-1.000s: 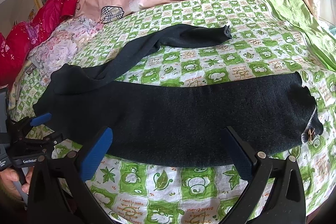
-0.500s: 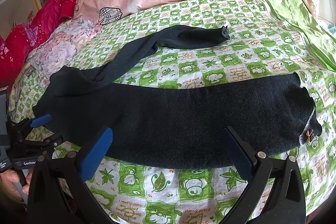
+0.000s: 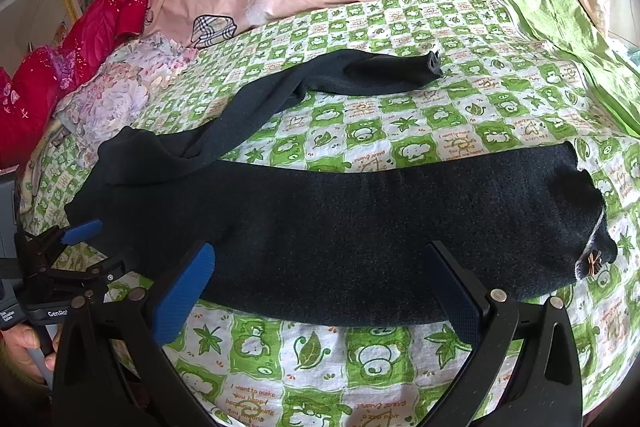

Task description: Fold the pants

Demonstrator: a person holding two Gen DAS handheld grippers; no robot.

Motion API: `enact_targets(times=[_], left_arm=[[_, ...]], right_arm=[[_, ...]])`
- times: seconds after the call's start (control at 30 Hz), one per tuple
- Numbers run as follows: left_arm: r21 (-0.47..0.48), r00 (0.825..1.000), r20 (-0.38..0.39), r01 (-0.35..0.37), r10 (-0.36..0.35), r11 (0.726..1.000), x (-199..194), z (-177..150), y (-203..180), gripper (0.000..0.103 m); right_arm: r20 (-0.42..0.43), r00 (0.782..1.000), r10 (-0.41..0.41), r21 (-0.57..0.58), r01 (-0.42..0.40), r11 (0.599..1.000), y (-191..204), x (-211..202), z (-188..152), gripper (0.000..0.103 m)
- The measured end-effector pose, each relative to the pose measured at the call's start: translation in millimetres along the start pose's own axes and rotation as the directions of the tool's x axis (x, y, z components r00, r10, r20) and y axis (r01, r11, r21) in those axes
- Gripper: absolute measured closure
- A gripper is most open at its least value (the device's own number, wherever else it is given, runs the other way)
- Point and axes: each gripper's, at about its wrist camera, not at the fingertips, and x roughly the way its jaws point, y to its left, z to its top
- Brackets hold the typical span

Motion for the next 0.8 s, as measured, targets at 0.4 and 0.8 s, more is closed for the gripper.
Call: enact_targets(times=[0.4,0.8], left_arm=[[0.001,1.0,-0.01,0.005,-0.005,1.0,3.7,2.6,-2.0,0.005],[0.011,1.0,-0.023,0.007,-0.006,1.0,6.9,7.1,-2.8,0.005]], right_arm=[[-0.012,1.0,-0.002,0.007,0.002,1.0,0.4,2.7,0.9,0.0],[-0.018,1.0,0.007,0.018,-0.007,1.0,0.6,5.9,-3.0,0.0]])
